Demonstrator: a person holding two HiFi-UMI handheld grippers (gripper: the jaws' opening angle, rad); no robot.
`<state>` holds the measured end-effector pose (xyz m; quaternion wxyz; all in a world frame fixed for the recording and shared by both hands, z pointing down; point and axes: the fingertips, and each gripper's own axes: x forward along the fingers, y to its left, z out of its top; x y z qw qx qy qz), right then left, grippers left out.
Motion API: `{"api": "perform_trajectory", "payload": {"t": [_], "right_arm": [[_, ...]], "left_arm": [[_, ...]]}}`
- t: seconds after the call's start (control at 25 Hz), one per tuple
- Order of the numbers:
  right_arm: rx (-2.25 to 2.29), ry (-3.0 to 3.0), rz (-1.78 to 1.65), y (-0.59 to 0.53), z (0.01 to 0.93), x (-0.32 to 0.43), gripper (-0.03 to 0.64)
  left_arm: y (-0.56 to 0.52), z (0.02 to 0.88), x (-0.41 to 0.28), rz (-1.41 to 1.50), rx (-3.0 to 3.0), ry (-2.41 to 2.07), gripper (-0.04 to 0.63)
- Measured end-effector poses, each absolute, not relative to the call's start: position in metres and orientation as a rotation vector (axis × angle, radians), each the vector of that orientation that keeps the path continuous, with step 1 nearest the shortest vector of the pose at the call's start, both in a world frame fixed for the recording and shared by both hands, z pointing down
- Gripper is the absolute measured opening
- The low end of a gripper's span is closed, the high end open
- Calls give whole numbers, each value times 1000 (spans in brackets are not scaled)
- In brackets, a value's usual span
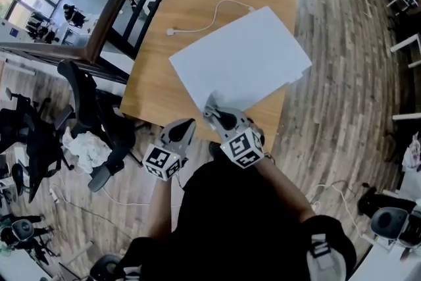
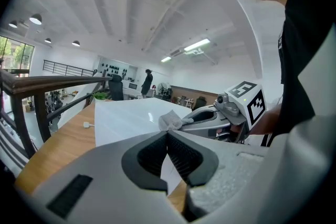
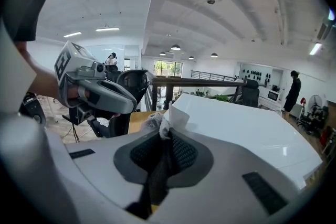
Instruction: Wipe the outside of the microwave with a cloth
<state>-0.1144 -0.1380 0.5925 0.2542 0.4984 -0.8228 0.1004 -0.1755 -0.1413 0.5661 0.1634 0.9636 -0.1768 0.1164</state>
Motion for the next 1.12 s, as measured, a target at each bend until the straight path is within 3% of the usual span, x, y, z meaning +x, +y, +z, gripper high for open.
{"api": "perform_trajectory", "payload": {"t": [1.12], "right_arm": [[1218,-2292,288,-145,586,11,23]], "left_arm": [[-112,538,-80,298,2712,-697,0]]}}
